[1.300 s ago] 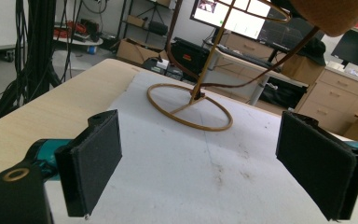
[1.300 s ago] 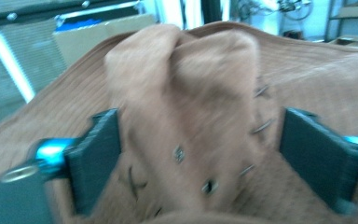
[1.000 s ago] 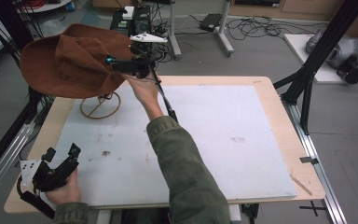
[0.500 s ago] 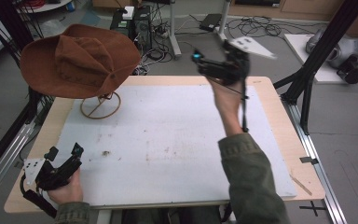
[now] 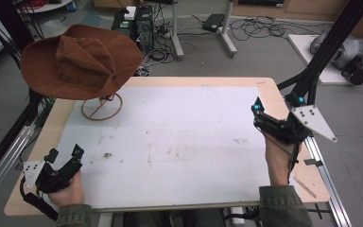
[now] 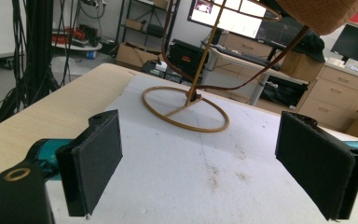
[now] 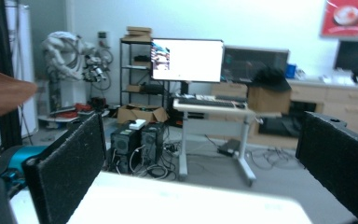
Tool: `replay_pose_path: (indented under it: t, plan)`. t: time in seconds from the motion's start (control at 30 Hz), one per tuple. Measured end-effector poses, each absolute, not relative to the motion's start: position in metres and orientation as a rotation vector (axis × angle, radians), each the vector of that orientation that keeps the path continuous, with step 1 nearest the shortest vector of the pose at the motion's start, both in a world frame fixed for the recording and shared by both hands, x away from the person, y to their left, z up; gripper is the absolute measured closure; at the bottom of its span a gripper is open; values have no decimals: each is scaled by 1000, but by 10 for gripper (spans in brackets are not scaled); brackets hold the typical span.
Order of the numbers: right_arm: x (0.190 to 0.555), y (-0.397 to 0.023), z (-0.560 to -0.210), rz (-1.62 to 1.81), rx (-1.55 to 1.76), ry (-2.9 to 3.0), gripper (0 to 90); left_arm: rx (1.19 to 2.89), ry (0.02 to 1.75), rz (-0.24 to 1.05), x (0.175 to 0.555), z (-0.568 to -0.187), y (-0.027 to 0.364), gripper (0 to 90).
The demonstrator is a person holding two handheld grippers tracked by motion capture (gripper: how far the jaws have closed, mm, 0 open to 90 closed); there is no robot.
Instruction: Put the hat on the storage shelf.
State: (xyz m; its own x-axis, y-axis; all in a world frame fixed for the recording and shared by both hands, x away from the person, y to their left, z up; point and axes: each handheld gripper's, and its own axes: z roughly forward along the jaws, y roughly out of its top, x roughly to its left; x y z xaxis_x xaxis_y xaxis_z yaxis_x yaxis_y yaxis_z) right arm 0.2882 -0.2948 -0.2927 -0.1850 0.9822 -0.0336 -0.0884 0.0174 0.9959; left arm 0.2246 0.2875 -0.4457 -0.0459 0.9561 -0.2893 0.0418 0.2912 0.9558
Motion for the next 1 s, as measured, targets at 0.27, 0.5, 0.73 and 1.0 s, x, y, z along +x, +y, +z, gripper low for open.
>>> replay_pose_path:
  t: [0.27, 0.5, 0.73, 1.0]
  plan:
    - [274, -300, -383, 1342, 1201, 1290, 10, 1035, 1373, 1051, 224, -443, 284, 148]
    - [274, -301, -425, 1272, 1191, 1334, 10, 1055, 1372, 1052, 225, -444, 282, 148]
    - [274, -308, -429, 1295, 1228, 1336, 10, 1059, 1374, 1045, 226, -445, 281, 148]
    - [274, -309, -430, 1311, 1225, 1325, 10, 1053, 1380, 1041, 226, -445, 282, 148]
